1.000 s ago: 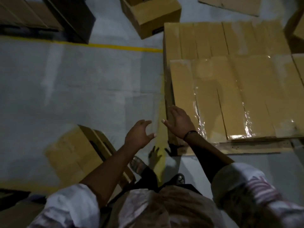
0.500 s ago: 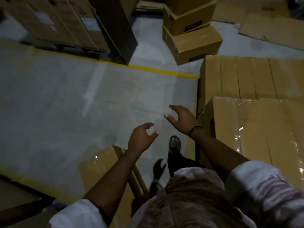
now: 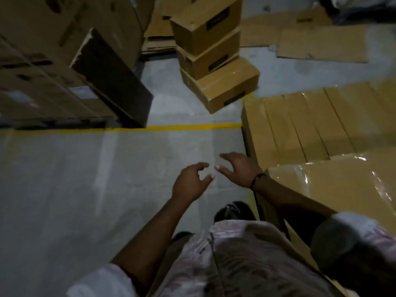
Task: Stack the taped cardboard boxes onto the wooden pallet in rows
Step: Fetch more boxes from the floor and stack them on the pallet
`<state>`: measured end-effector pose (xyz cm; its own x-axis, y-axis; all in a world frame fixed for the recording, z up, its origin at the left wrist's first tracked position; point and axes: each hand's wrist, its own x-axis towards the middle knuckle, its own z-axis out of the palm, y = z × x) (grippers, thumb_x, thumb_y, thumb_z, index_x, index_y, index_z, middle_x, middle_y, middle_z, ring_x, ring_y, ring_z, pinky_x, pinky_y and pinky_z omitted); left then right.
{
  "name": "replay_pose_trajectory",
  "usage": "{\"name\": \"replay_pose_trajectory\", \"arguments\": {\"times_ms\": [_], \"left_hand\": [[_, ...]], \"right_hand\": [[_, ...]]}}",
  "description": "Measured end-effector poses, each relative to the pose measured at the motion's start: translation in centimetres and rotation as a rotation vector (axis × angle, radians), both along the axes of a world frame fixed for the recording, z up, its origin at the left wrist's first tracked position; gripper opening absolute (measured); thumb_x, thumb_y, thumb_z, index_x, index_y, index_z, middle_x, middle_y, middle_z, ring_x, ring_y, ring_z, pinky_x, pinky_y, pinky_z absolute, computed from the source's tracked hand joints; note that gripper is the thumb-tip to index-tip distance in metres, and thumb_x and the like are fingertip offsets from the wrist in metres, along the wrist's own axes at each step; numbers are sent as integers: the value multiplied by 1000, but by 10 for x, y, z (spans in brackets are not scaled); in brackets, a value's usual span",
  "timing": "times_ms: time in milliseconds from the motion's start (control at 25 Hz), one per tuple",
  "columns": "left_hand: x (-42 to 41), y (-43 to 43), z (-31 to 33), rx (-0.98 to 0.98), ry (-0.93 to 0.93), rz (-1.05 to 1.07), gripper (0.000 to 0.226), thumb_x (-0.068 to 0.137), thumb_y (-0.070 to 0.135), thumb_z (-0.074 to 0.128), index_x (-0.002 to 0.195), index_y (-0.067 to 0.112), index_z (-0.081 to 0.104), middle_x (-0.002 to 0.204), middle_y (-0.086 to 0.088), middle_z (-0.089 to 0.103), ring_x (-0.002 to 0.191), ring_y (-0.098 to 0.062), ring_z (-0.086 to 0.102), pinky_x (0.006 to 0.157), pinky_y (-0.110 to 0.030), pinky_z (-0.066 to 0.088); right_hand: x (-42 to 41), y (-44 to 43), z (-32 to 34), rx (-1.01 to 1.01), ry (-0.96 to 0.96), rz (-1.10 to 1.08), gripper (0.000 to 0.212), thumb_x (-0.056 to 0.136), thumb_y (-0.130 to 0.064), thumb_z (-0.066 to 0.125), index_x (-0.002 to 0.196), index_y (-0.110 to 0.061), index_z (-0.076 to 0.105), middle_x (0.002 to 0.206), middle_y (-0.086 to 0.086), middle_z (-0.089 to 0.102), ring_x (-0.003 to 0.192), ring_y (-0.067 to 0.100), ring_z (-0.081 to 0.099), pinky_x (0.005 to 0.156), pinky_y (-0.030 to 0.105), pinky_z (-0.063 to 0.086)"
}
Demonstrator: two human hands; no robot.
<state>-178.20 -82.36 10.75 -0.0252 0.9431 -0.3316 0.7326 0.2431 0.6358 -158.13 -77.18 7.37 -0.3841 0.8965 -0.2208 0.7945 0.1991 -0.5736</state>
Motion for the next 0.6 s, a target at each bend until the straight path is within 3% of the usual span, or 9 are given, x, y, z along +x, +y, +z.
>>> {"name": "replay_pose_trajectory", "arguments": {"times_ms": [80, 200, 280, 480, 600], "left_hand": [[10, 37, 2, 1, 4, -49, 48, 89, 51, 74, 132, 34, 65, 129, 4, 69, 101, -15, 69, 90, -35, 57], [23, 85, -1, -11, 0, -203, 45, 89, 52, 73, 131, 36, 65, 129, 7, 68, 101, -14, 69, 90, -36, 57], [28, 109, -8, -22, 12, -323, 46, 90, 54, 72, 132, 37, 65, 129, 8, 68, 101, -13, 69, 89, -35, 57], [36, 167, -24, -67, 22, -684, 49, 91, 52, 71, 135, 33, 64, 132, 8, 66, 104, -13, 67, 83, -28, 52], [33, 188, -31, -76, 17, -949, 51, 92, 53, 70, 137, 31, 62, 134, 7, 65, 106, -14, 67, 86, -32, 55]], "right_hand": [[15, 19, 1, 23, -17, -107, 86, 89, -80, 32, 145, -17, 52, 144, 8, 57, 130, 28, 52, 106, 44, 45], [35, 36, -4, 19, -17, -309, 74, 95, -71, 41, 145, -17, 50, 143, 9, 56, 129, 30, 52, 103, 42, 45], [44, 35, -11, -19, -61, -402, 78, 93, -76, 35, 144, -19, 49, 141, 8, 57, 126, 30, 53, 100, 41, 47], [43, 11, -10, -69, -79, -797, 66, 98, -63, 46, 149, -21, 45, 151, 6, 47, 132, 28, 48, 107, 39, 41], [15, -12, -4, -114, -51, -994, 67, 96, -63, 46, 143, -16, 51, 142, 9, 55, 127, 33, 52, 101, 42, 45]]}}
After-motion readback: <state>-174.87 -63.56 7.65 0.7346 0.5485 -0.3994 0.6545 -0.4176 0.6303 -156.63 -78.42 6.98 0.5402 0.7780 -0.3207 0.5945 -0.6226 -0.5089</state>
